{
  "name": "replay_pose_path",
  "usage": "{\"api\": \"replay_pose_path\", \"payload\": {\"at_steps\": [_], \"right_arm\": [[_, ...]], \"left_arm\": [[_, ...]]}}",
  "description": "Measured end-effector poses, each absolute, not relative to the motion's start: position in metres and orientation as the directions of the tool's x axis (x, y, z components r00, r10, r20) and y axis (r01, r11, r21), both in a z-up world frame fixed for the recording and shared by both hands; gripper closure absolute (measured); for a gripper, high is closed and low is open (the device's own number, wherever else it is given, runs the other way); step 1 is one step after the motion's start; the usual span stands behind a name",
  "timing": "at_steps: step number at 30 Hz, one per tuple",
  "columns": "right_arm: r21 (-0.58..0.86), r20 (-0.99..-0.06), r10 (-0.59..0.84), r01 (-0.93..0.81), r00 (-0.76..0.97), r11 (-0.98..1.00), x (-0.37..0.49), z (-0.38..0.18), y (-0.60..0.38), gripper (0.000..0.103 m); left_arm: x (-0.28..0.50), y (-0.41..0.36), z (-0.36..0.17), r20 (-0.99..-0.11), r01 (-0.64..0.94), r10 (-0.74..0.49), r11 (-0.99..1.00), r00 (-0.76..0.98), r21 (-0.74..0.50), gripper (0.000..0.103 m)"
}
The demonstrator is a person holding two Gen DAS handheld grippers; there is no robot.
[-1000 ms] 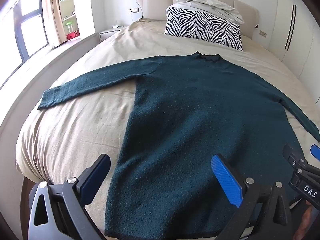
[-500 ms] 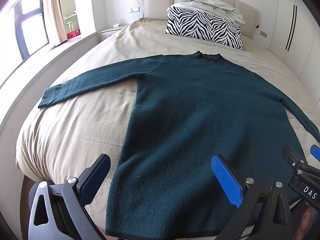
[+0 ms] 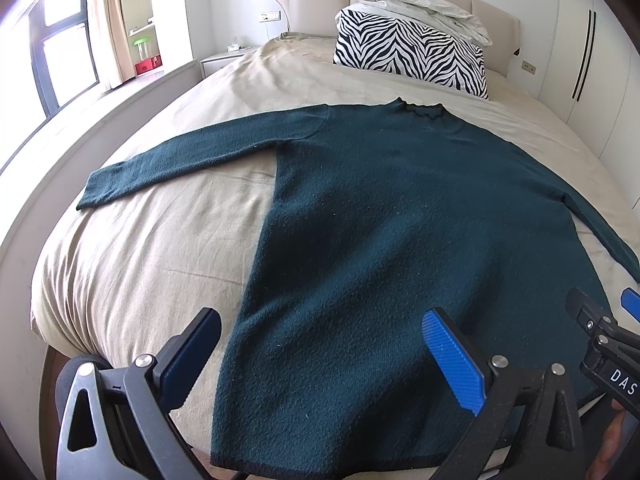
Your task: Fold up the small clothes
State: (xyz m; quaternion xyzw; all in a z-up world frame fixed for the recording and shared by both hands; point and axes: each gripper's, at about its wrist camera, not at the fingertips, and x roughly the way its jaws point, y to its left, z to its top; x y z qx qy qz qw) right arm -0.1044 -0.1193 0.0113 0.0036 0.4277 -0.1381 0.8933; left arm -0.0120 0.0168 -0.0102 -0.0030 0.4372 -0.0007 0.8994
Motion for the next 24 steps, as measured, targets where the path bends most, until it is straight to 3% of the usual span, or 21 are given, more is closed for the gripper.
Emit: {"api": "replay_pose_path", "payload": {"at_steps": [24], "right_arm": [[-0.108,-0.767,-0.241,0.25,0.595,0.962,-0.1048,0.0108,-0.1182,0.0]], "left_arm": [[-0.013,0.018,-0.0133,-0.788,-0.001,-0.004,1.0,0.615,-0.006,0.0]]}}
